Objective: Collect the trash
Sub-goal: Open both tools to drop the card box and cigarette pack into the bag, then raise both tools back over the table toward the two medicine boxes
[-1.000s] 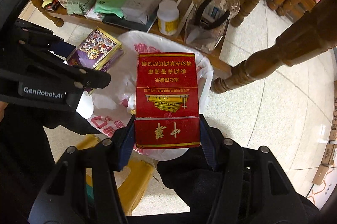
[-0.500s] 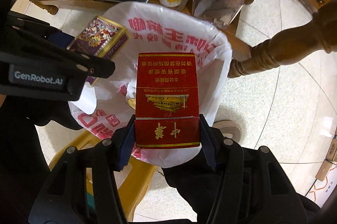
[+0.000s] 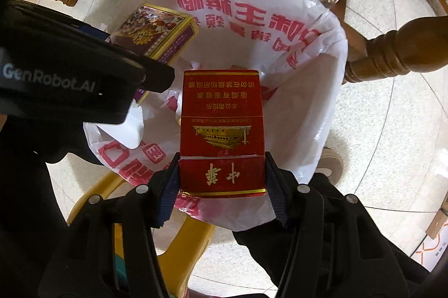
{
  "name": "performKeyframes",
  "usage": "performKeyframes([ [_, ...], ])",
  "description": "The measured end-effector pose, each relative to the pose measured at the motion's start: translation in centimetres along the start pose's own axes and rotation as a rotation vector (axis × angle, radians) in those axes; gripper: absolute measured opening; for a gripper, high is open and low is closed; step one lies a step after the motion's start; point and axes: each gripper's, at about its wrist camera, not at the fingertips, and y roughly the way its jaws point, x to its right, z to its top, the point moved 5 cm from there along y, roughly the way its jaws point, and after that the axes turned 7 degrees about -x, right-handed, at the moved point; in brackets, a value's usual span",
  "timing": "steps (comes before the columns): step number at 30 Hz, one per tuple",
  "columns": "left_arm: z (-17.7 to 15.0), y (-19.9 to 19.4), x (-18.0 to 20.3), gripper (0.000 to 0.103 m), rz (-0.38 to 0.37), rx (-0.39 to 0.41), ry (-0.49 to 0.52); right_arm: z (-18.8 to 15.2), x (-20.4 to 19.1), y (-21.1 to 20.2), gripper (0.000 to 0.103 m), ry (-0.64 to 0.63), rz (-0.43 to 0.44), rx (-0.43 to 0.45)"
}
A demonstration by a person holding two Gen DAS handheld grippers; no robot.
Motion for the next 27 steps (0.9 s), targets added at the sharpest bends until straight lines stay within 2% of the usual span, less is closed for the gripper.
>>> performKeyframes([
  [5,0.3,0.4,-0.1,0.061,0.018,-0.009,-0.011,0.1,0.1,-0.1,0.056,0.011,0.004,0.010],
  [7,0.3,0.5,-0.1,0.073,0.019,-0.016,-0.015,0.3,0.1,-0.1,0.056,0.018,0.005,0.017],
  [9,0.5,0.5,-0.1,0.074,0.028,-0.013,-0.011,0.5,0.4,0.0,0.059,0.025,0.015,0.016],
  [10,0.5,0.6,0.0,0.076,0.031,-0.013,-0.009,0.5,0.4,-0.1,0.065,0.027,0.016,0.016],
  [27,0.3,0.1,0.1,0.080,0.058,0.002,-0.001,0.8,-0.3,-1.2,0.066,0.028,0.018,0.046],
])
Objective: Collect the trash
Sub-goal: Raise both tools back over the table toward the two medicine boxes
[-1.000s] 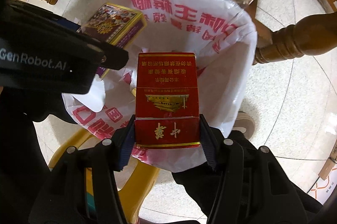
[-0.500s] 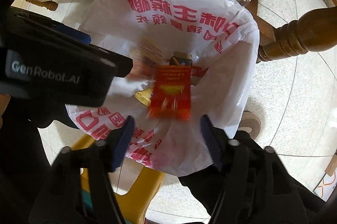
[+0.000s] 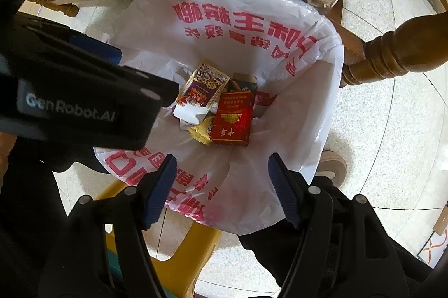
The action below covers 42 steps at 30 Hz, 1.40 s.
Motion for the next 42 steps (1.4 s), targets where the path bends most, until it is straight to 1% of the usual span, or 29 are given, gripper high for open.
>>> performKeyframes([
  [3,-0.8,-0.5,0.0,0.081,0.032,0.011,0.009,-0.4,-0.1,-1.0,0.066,-0.006,-0.013,0.011],
  [5,-1.8,-1.3,0.0,0.081,0.058,0.026,0.018,-1.1,-0.2,-2.0,0.067,-0.011,-0.004,0.013],
  [7,-2.8,-2.4,0.0,0.081,0.062,0.045,0.030,-2.0,-0.5,-3.4,0.067,-0.021,-0.003,0.025],
  [9,-4.5,-4.2,0.2,0.083,0.077,0.081,0.047,-3.1,-0.8,-5.8,0.071,-0.032,-0.009,0.063],
  [10,-5.5,-5.4,0.3,0.085,0.087,0.105,0.063,-3.7,-0.9,-7.1,0.077,-0.038,-0.005,0.081],
  [12,-7.5,-7.3,0.7,0.087,0.098,0.140,0.101,-5.2,-1.3,-11.2,0.080,-0.065,0.010,0.145],
  [14,-10.1,-10.1,1.4,0.087,0.125,0.179,0.154,-6.0,-1.5,-14.7,0.084,-0.092,0.010,0.190],
  [15,-11.1,-11.5,1.8,0.087,0.136,0.202,0.181,-6.5,-1.5,-17.2,0.084,-0.114,0.005,0.226],
  [16,-12.5,-13.8,2.5,0.087,0.151,0.238,0.231,-6.9,-1.4,-19.7,0.084,-0.136,-0.003,0.264],
  [17,-13.1,-15.4,3.1,0.087,0.166,0.263,0.269,-6.9,-1.4,-21.3,0.085,-0.151,-0.009,0.286],
  [18,-13.9,-17.5,3.7,0.087,0.202,0.297,0.323,-7.1,-1.1,-24.3,0.085,-0.176,-0.028,0.328],
  [19,-14.8,-20.4,4.5,0.088,0.272,0.352,0.398,-7.1,-0.9,-27.2,0.087,-0.198,-0.054,0.370],
  [20,-15.2,-22.2,5.1,0.090,0.322,0.389,0.447,-6.9,-0.8,-29.0,0.089,-0.217,-0.073,0.395],
  [21,-15.7,-24.9,5.8,0.092,0.392,0.443,0.515,-6.9,-0.6,-31.8,0.093,-0.243,-0.106,0.438],
  [22,-16.1,-27.4,6.6,0.094,0.458,0.489,0.575,-6.8,-0.2,-33.8,0.093,-0.251,-0.132,0.472],
  [23,-16.3,-28.9,7.1,0.094,0.496,0.515,0.619,-6.4,0.1,-36.6,0.094,-0.264,-0.156,0.513],
  [24,-16.6,-30.9,7.8,0.094,0.533,0.541,0.677,-6.1,0.3,-39.0,0.094,-0.281,-0.154,0.537],
  [25,-16.8,-33.1,8.7,0.094,0.555,0.565,0.743,-5.8,0.6,-40.4,0.095,-0.293,-0.149,0.554],
  [26,-17.0,-34.5,9.4,0.095,0.555,0.574,0.787,-5.2,1.0,-42.8,0.096,-0.306,-0.149,0.584],
  [28,-16.9,-37.4,11.0,0.095,0.550,0.579,0.881,-4.1,1.7,-45.7,0.097,-0.312,-0.148,0.606],
  [30,-16.6,-39.2,12.4,0.095,0.561,0.571,0.951,-2.5,2.5,-48.2,0.096,-0.326,-0.133,0.609],
  [33,-16.4,-40.7,14.3,0.095,0.578,0.529,1.078,-0.5,3.7,-50.9,0.096,-0.359,-0.162,0.610],
  [34,-15.9,-41.1,14.9,0.095,0.562,0.500,1.125,0.3,4.1,-51.3,0.096,-0.374,-0.163,0.600],
  [37,-14.4,-41.5,15.8,0.095,0.516,0.430,1.176,2.9,5.4,-52.4,0.096,-0.387,-0.197,0.590],
  [40,-12.2,-41.4,16.6,0.095,0.509,0.404,1.186,5.0,6.3,-52.5,0.096,-0.379,-0.177,0.570],
  [42,-10.4,-41.3,16.8,0.095,0.477,0.383,1.193,6.8,7.1,-51.8,0.096,-0.381,-0.164,0.539],
])
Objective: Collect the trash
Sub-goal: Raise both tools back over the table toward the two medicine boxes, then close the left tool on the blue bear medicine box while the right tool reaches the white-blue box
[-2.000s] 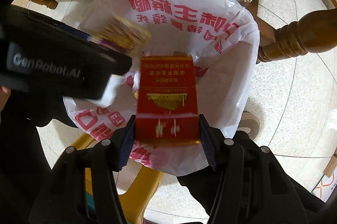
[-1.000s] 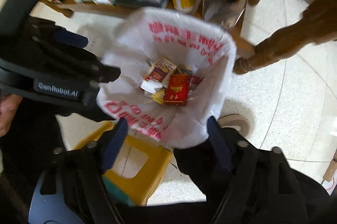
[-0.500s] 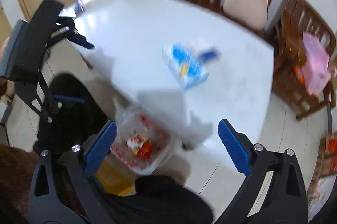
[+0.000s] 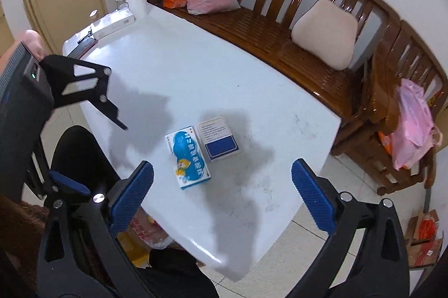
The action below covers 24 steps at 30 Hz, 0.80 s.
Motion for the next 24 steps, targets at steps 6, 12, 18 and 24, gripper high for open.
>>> performKeyframes([
  [6,0.2,3.9,-2.4,0.095,-0.085,-0.037,0.008,1.1,2.1,6.7,0.096,0.001,0.027,-0.089],
  [12,0.1,6.9,-3.6,0.095,-0.121,-0.064,0.025,1.6,2.4,12.7,0.096,0.004,0.077,-0.176],
  [18,0.3,8.6,-5.0,0.095,-0.157,-0.072,0.000,1.6,1.8,16.4,0.096,-0.023,0.100,-0.238],
  [24,0.5,10.7,-5.4,0.095,-0.159,-0.112,0.022,1.6,1.7,19.0,0.096,-0.034,0.115,-0.274],
])
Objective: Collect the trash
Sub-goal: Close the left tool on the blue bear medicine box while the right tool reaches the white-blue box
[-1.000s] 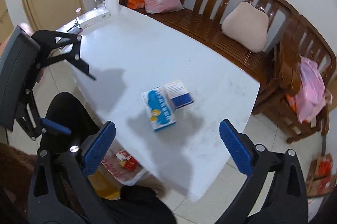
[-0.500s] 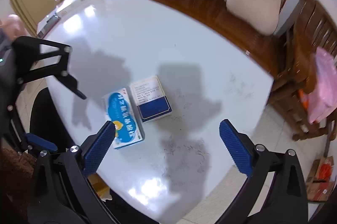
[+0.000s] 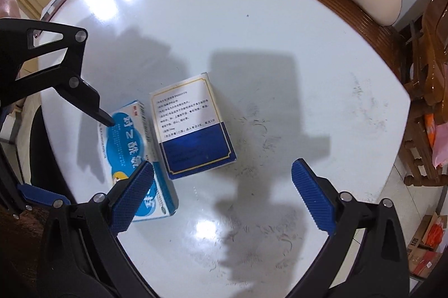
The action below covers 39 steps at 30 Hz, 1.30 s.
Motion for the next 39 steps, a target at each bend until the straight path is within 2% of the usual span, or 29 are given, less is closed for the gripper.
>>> performKeyframes([
  [8,1.1,1.6,-1.2,0.095,-0.030,-0.012,-0.010,0.2,0.2,2.1,0.096,-0.014,0.006,-0.027],
  [19,1.4,2.2,-1.4,0.095,-0.033,-0.011,0.004,0.8,0.6,3.3,0.096,0.003,0.074,-0.025],
  [27,1.3,4.0,-1.7,0.095,-0.051,-0.045,-0.019,0.3,0.6,3.7,0.096,0.016,0.046,0.003],
  [33,1.2,4.0,-2.0,0.095,-0.062,-0.012,-0.059,0.0,0.7,3.5,0.089,0.035,0.003,0.038],
  [36,1.0,4.1,-2.3,0.095,-0.050,-0.003,-0.071,-0.3,0.7,3.3,0.082,0.051,-0.029,0.055],
  [39,0.7,4.4,-2.0,0.095,-0.023,-0.004,-0.072,-0.5,0.5,2.6,0.058,0.063,-0.034,0.079],
])
